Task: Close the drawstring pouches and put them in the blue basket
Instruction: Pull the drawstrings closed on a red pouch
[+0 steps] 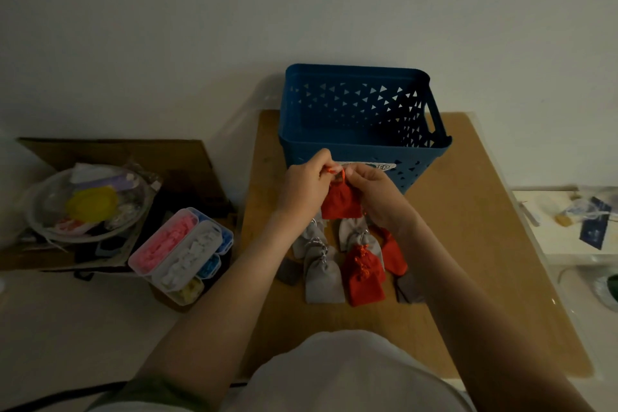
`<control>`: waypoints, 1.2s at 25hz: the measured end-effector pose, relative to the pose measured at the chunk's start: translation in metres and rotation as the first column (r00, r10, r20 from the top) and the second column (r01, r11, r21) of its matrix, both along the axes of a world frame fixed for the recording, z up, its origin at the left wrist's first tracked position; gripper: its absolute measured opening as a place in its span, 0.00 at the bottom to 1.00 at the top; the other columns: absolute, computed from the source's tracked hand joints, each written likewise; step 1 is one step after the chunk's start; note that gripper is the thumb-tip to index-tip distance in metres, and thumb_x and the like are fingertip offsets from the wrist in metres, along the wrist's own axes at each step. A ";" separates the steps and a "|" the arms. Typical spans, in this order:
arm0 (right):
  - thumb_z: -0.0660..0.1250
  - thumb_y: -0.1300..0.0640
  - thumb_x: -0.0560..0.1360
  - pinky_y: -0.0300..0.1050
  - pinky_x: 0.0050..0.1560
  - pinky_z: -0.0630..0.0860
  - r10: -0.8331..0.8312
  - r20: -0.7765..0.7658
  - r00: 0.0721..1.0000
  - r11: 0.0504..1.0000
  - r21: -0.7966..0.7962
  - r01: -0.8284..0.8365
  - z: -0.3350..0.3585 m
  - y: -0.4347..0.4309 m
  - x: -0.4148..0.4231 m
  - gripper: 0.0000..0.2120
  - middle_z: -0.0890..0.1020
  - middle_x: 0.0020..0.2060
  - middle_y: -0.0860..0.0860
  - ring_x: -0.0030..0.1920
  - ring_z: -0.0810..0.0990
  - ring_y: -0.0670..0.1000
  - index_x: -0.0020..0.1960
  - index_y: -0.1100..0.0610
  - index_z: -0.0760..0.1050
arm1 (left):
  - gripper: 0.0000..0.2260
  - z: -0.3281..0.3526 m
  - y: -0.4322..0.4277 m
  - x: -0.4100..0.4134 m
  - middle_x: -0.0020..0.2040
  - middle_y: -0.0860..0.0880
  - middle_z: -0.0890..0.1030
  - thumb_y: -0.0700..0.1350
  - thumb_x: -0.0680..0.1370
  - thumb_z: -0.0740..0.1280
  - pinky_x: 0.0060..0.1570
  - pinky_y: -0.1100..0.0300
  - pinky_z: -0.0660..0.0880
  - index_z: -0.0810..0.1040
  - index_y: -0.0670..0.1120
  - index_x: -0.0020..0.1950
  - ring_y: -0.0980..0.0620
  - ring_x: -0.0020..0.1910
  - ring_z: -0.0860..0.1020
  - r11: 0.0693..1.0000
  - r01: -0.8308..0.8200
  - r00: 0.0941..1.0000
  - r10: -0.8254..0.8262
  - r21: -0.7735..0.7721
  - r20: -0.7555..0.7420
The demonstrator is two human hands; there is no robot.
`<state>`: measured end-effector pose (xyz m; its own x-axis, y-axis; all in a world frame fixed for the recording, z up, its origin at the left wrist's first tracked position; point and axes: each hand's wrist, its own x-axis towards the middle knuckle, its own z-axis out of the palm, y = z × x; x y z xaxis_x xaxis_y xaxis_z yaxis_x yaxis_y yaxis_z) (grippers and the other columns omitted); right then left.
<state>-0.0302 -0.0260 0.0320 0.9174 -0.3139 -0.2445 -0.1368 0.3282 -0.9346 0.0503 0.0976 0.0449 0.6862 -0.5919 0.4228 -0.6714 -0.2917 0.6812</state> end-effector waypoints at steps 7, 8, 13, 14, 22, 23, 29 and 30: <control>0.58 0.65 0.81 0.33 0.35 0.74 -0.257 -0.099 0.961 0.940 -0.256 0.225 -0.001 -0.020 -0.009 0.12 0.76 0.32 0.50 0.31 0.75 0.43 0.40 0.58 0.73 | 0.10 -0.001 0.005 0.004 0.40 0.43 0.81 0.38 0.80 0.63 0.37 0.61 0.80 0.67 0.43 0.40 0.53 0.37 0.83 0.935 -0.238 0.702 -0.021 -0.261 -0.712; 0.57 0.65 0.81 0.33 0.36 0.75 -0.243 -0.121 0.963 0.935 -0.293 0.199 -0.003 -0.022 -0.011 0.12 0.76 0.33 0.51 0.32 0.76 0.44 0.40 0.58 0.73 | 0.09 -0.001 0.008 0.002 0.40 0.44 0.81 0.38 0.80 0.63 0.36 0.62 0.79 0.67 0.43 0.41 0.55 0.36 0.83 0.942 -0.236 0.706 -0.002 -0.237 -0.708; 0.61 0.57 0.81 0.36 0.39 0.74 -0.184 -0.161 0.970 0.942 -0.311 0.128 -0.002 -0.016 -0.011 0.08 0.80 0.37 0.50 0.38 0.78 0.46 0.47 0.58 0.77 | 0.06 -0.006 0.012 0.001 0.37 0.44 0.79 0.40 0.80 0.62 0.27 0.63 0.77 0.68 0.43 0.44 0.55 0.27 0.78 0.985 -0.167 0.630 0.077 -0.038 -0.773; 0.62 0.56 0.80 0.36 0.41 0.75 -0.168 -0.135 0.977 0.949 -0.291 0.123 0.000 -0.014 -0.011 0.08 0.81 0.42 0.51 0.42 0.79 0.46 0.51 0.59 0.77 | 0.07 -0.005 0.012 0.001 0.37 0.44 0.79 0.41 0.80 0.63 0.27 0.62 0.77 0.68 0.44 0.43 0.53 0.28 0.78 0.991 -0.137 0.639 0.079 -0.012 -0.765; 0.62 0.66 0.78 0.39 0.52 0.75 0.153 -0.001 0.988 0.915 -0.378 -0.142 0.000 -0.002 -0.006 0.08 0.80 0.45 0.54 0.47 0.79 0.47 0.57 0.63 0.75 | 0.05 -0.003 0.001 -0.001 0.37 0.45 0.81 0.44 0.79 0.64 0.37 0.56 0.75 0.73 0.46 0.44 0.51 0.34 0.78 0.999 0.046 0.717 -0.030 0.004 -0.697; 0.62 0.65 0.79 0.39 0.52 0.75 0.159 -0.005 0.987 0.912 -0.383 -0.149 0.001 -0.002 -0.006 0.08 0.80 0.45 0.54 0.47 0.79 0.48 0.56 0.64 0.75 | 0.05 -0.004 0.000 0.000 0.36 0.46 0.80 0.44 0.79 0.65 0.38 0.56 0.75 0.73 0.46 0.43 0.51 0.34 0.78 0.998 0.058 0.717 -0.048 -0.009 -0.696; 0.64 0.61 0.78 0.39 0.44 0.73 0.097 -0.116 0.989 0.880 -0.453 -0.139 0.010 -0.004 -0.007 0.04 0.79 0.38 0.50 0.38 0.76 0.45 0.46 0.58 0.77 | 0.07 -0.007 -0.002 0.004 0.37 0.48 0.80 0.42 0.79 0.64 0.45 0.55 0.74 0.77 0.48 0.42 0.52 0.39 0.78 0.999 0.002 0.793 -0.024 -0.036 -0.608; 0.64 0.61 0.78 0.40 0.44 0.72 0.108 -0.131 0.985 0.867 -0.473 -0.158 0.012 -0.004 -0.007 0.05 0.78 0.37 0.50 0.38 0.76 0.46 0.44 0.57 0.77 | 0.07 -0.008 -0.001 0.007 0.36 0.50 0.80 0.42 0.79 0.64 0.44 0.55 0.74 0.77 0.49 0.41 0.53 0.39 0.78 0.998 -0.044 0.792 0.007 -0.046 -0.610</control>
<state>-0.0373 -0.0304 0.0435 0.9382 -0.2925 -0.1852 -0.2455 -0.1850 -0.9516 0.0571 0.0971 0.0371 0.8269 -0.5594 -0.0570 -0.1044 -0.2524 0.9620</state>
